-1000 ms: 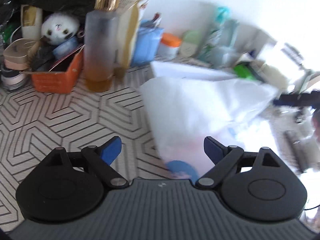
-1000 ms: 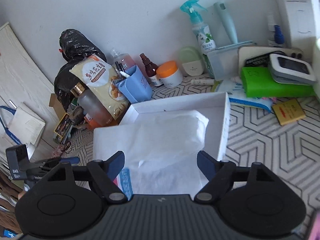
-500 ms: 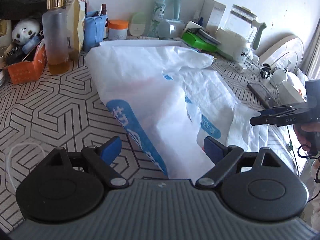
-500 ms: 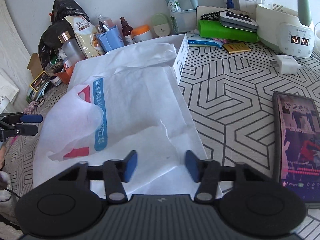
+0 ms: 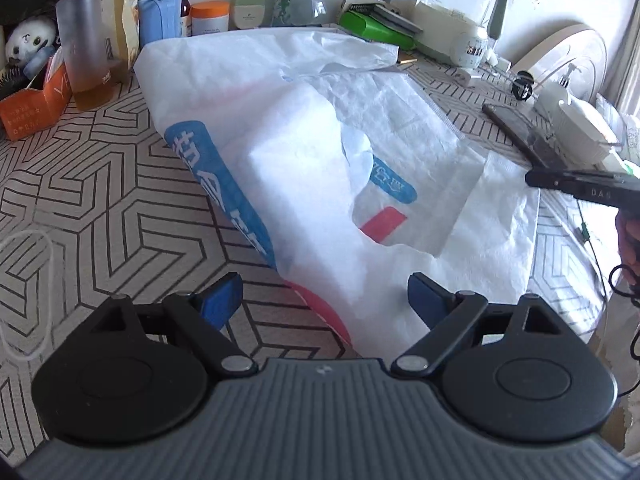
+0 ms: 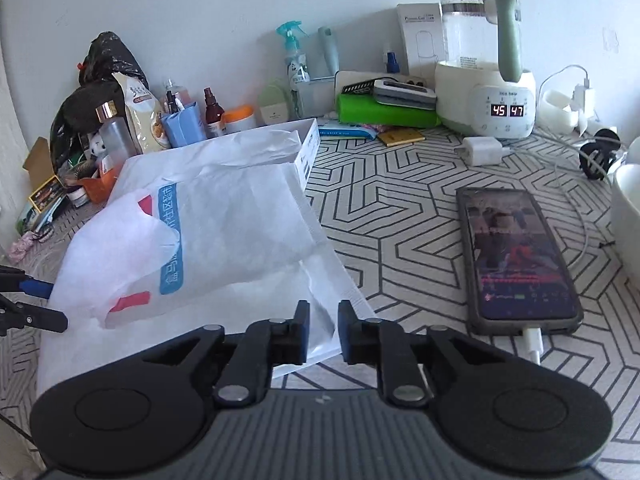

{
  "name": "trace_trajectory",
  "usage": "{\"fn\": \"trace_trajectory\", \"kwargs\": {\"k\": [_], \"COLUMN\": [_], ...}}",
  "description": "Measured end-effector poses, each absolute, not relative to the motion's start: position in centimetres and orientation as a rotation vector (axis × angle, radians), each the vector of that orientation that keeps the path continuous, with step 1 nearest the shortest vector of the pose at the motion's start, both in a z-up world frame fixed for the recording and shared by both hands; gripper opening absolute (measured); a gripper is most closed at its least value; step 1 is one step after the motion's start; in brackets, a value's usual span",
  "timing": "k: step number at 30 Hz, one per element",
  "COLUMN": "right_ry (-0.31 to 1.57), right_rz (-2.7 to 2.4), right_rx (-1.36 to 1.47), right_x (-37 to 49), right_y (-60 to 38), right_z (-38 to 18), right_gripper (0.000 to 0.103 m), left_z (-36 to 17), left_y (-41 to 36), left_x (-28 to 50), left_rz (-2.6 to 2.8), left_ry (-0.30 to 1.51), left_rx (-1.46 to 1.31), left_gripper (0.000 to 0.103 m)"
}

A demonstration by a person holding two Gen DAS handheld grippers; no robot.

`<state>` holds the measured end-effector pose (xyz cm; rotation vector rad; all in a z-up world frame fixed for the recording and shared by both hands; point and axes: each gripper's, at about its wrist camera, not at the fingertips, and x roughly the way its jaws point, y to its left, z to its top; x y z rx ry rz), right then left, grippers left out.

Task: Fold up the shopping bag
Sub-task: 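Release the bag with the right gripper and flatten it on the table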

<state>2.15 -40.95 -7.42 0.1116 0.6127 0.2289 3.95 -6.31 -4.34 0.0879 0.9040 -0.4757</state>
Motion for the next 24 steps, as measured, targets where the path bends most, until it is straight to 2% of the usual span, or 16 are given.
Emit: {"fn": "trace_trajectory", "kwargs": {"k": [3, 6, 8, 13, 15, 16, 17, 19, 24], "right_ry": [0.606, 0.600, 0.593, 0.626, 0.620, 0.618, 0.621, 0.638, 0.667], "right_rz": [0.239, 0.241, 0.237, 0.290, 0.314, 0.323, 0.338, 0.387, 0.479], "right_rx": [0.151, 0.180, 0.181, 0.163, 0.090, 0.063, 0.054, 0.092, 0.210], "right_x": [2.3, 2.5, 2.7, 3.1, 2.6, 2.4, 2.3, 2.0, 0.8], "right_y": [-41.8, -42.4, -42.6, -42.0, -40.9, -40.5, -40.2, -40.2, -40.4], "right_z": [-7.9, -8.3, -8.5, -9.4, -9.5, -9.5, -9.5, -9.4, -9.3], "right_gripper": [0.040, 0.047, 0.064, 0.067, 0.064, 0.051, 0.032, 0.013, 0.011], "left_z": [-4.8, -5.2, -5.4, -5.5, -5.6, -5.6, -5.7, -5.7, -5.8], "left_y": [-7.1, -7.3, -7.3, -7.6, -7.7, -7.7, -7.8, -7.8, -7.5], "left_x": [3.7, 3.6, 3.6, 3.6, 3.7, 3.7, 3.8, 3.8, 3.3], "left_rz": [-0.452, -0.460, -0.462, -0.461, -0.460, -0.459, -0.459, -0.459, -0.459], "left_ry": [0.902, 0.915, 0.914, 0.912, 0.911, 0.910, 0.909, 0.904, 0.887], "left_rx": [0.138, 0.139, 0.141, 0.163, 0.173, 0.174, 0.175, 0.178, 0.192], "left_gripper": [0.090, 0.091, 0.095, 0.099, 0.101, 0.101, 0.101, 0.101, 0.101]}}
